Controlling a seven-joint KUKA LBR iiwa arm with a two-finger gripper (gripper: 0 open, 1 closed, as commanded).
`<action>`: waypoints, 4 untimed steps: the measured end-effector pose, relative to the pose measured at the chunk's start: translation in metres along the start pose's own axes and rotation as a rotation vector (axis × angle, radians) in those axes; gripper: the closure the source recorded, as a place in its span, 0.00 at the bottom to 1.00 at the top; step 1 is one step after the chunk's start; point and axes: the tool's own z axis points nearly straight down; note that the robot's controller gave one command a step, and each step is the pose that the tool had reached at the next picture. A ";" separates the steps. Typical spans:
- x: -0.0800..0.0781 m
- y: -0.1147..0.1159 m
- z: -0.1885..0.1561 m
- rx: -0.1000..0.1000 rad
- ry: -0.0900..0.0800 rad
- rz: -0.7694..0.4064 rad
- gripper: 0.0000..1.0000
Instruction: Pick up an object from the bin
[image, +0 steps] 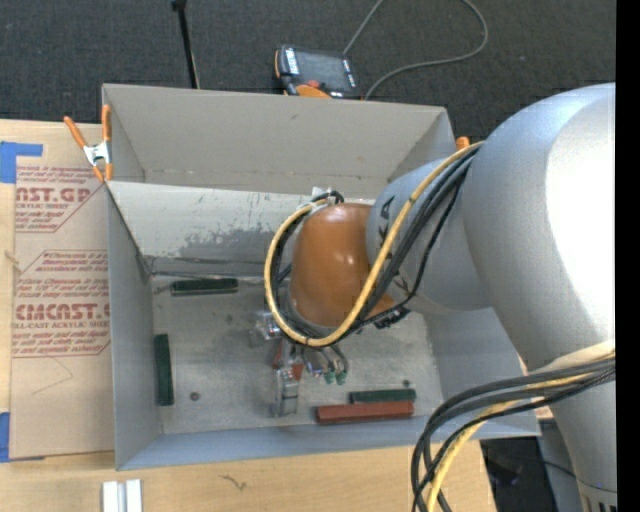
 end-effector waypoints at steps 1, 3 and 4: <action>-0.018 -0.119 -0.001 0.003 -0.008 -0.157 0.00; -0.042 -0.244 -0.008 0.001 -0.012 -0.110 0.00; -0.044 -0.243 -0.002 -0.003 -0.010 0.214 0.00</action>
Offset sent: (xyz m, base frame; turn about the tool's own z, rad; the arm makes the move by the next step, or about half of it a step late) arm 0.0349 -0.1110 0.0012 -0.1619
